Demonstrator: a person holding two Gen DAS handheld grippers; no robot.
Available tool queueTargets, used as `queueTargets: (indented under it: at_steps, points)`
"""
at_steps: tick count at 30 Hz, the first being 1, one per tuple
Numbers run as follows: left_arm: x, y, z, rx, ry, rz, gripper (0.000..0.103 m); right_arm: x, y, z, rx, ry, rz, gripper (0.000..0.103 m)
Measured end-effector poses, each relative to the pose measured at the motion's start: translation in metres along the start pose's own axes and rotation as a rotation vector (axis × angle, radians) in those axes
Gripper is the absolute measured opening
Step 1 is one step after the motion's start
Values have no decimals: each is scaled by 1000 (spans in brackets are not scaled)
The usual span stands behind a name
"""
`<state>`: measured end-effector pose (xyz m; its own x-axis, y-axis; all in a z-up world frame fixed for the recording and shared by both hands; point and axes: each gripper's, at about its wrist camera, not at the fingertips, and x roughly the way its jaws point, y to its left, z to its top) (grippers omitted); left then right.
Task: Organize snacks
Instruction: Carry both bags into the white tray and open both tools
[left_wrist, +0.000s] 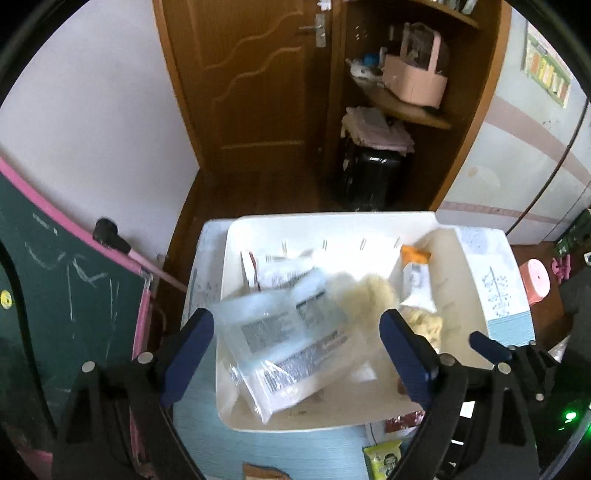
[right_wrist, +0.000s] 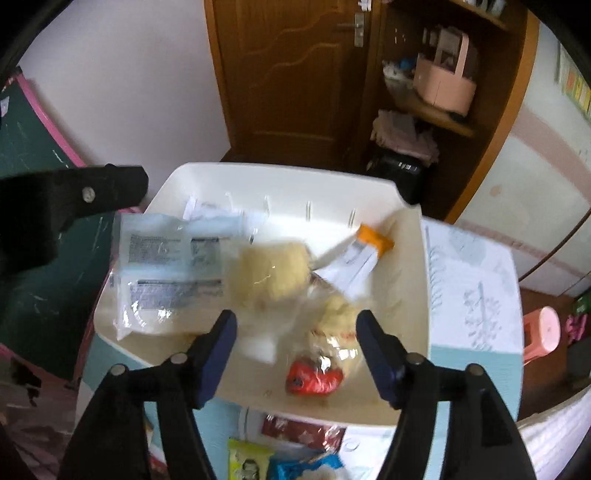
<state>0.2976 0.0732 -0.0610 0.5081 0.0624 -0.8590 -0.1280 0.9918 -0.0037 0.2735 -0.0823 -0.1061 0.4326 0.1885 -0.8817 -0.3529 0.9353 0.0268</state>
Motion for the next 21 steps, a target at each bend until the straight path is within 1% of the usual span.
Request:
queueTargets:
  at_steps: [6,11,16,21]
  points:
    - [0,9,-21,-31,14,11,91,-14,-8,-9,60,-11,11,70]
    - [-10,13,-40,-38,21,22,91,-32,-17,-11,116,-37,20,70]
    - [-21,17,-52,-35,27,44,91,-46,-18,-16,138,-55,29,70]
    - [-40,20,-58,-23,4,53,91,-63,-16,-24,141,-76,30,70]
